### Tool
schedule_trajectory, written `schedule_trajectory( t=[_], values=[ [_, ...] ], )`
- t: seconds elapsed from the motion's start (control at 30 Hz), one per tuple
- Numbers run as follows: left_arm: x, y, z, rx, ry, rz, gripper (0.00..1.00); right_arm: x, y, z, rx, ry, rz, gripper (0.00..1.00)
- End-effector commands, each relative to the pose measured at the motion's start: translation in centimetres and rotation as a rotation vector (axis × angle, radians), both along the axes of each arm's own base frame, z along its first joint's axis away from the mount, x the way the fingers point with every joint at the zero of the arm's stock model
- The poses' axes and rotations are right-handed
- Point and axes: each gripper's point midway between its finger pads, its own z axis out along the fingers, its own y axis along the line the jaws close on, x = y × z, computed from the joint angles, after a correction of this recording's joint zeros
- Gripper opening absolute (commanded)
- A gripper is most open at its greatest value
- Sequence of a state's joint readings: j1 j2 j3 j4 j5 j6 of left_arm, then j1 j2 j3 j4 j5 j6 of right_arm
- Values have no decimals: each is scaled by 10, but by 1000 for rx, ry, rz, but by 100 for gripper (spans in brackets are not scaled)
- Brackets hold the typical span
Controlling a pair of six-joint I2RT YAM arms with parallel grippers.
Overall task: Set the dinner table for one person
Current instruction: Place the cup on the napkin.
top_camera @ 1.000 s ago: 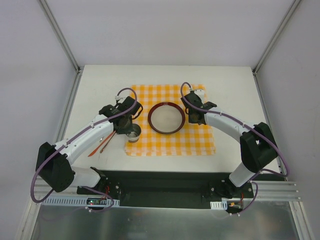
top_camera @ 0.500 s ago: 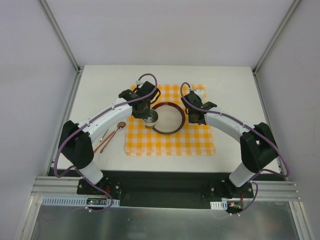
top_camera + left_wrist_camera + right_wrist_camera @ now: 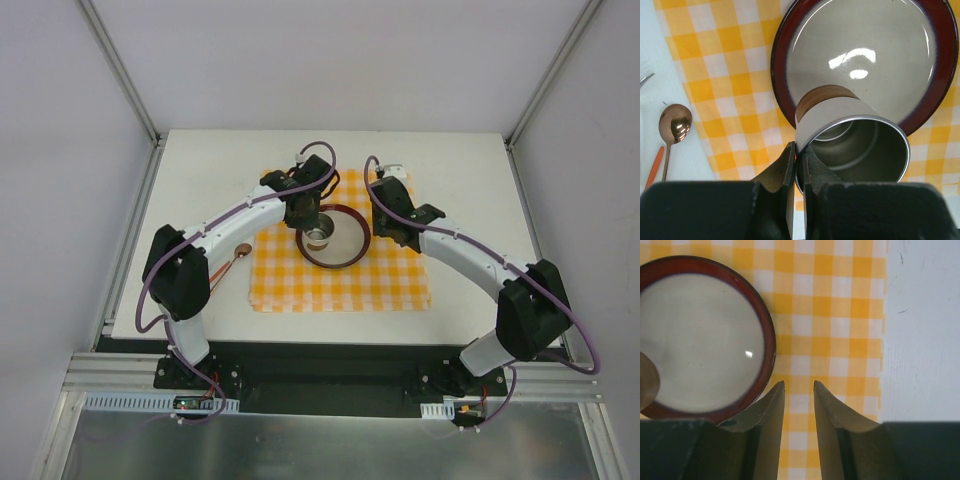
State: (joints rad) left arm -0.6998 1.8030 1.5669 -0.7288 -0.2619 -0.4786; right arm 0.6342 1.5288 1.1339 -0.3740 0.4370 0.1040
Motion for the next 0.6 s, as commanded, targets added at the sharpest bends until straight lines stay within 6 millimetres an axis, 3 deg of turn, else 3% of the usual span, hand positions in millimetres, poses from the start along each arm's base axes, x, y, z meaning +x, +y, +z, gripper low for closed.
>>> schedule_trajectory(
  t=[0.0,0.23,0.57],
  values=[
    [3,-11,21,-47,-44,-24,0,13,33,44,108,-144,109,35],
    [-3,-2,29,-40,-71,-13,0,8,47,73,223,-306,149,38],
    [-7,0,37,-64,-87,-4,0,0,40,118,380,-526,132,41]
  ],
)
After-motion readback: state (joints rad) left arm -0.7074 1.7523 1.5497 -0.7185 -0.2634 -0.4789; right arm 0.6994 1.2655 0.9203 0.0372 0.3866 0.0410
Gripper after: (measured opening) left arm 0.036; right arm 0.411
